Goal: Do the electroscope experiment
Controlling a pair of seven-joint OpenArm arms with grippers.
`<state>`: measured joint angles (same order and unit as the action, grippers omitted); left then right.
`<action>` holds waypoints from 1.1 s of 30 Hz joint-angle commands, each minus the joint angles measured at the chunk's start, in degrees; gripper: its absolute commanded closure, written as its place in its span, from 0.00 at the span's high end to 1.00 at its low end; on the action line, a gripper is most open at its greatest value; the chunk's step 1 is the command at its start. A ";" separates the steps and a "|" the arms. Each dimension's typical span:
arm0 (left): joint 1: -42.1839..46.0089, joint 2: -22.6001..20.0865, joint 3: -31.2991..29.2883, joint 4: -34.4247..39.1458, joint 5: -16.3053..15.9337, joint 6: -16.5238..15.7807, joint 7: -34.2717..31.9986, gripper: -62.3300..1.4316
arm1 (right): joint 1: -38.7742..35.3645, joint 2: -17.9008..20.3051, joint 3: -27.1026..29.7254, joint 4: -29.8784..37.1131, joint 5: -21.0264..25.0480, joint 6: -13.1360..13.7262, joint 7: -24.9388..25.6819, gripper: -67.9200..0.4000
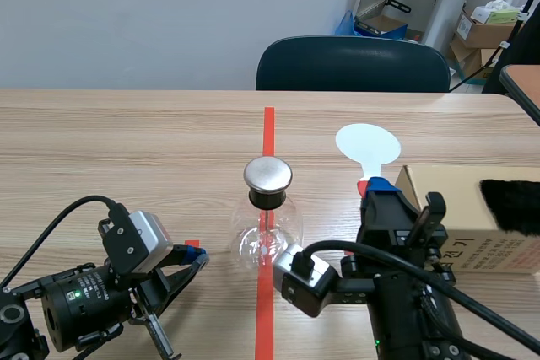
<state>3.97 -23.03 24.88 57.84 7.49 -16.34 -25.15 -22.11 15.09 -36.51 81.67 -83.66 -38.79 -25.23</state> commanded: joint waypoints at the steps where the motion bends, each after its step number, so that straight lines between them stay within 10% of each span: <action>1: -0.17 0.15 0.13 1.03 -0.57 0.13 -0.81 0.08 | 0.20 0.61 0.17 0.81 -0.04 -0.81 1.97 0.02; 15: -0.17 0.15 0.13 1.03 -0.57 0.13 -0.81 0.08 | 0.24 0.61 0.17 0.83 -0.04 -1.18 21.92 0.02; 33: -0.17 0.15 0.13 1.03 -0.57 0.33 -0.81 0.08 | 0.33 0.61 0.17 0.83 -0.04 -2.34 25.20 0.02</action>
<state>3.97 -23.03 24.88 57.84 7.49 -16.16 -25.15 -22.11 15.09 -36.51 81.67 -83.66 -40.51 -0.01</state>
